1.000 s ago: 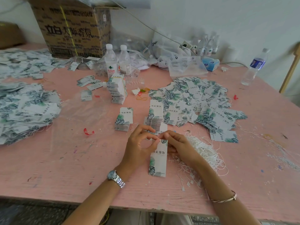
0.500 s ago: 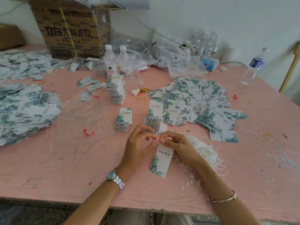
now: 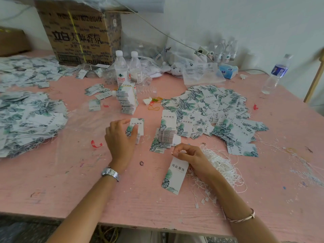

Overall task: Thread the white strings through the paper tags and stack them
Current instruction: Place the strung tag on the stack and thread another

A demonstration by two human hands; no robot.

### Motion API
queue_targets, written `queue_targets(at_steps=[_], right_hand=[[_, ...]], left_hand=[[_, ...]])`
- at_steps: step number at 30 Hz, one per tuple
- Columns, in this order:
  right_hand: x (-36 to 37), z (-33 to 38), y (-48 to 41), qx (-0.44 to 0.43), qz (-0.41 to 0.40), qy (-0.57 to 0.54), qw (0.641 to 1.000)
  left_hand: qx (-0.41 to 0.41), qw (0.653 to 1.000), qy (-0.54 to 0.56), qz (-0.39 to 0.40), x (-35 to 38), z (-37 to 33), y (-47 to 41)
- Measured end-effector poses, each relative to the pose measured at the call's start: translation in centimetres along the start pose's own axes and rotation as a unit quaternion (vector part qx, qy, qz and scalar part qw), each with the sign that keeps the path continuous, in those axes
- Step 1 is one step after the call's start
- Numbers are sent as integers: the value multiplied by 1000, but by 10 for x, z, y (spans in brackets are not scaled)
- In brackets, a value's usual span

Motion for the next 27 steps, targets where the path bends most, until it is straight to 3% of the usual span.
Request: queue_targets(at_steps=[2,7,17,23,27], right_hand=[[1,1,-2,0,-2,3,1000],[0,-2,-6,-4,-15,38,999],[1,-4,-8,5,-10,26,1000],[1,-3,-8,5,-14,27,1000],[1,-2,-7,12,-21,9,1000]], left_hand=[[-35,995,-67,60,4,11,-15],[-67,981,-98,156,9,25,-29],[-97,982,-82,138,0,31,-40],[-135,986,36,96,-4,29,-43],[-170,961,164,142,-12,12,-32]])
Point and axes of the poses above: each hand's wrist, its own y-axis away from the middle knuckle, its own x-axis out of the palm, z = x × y, the point moved 1 cm from there along -y, towards the middle knuckle, and after that the axes turned 14 degrees about -z, right-handed, at the moved point
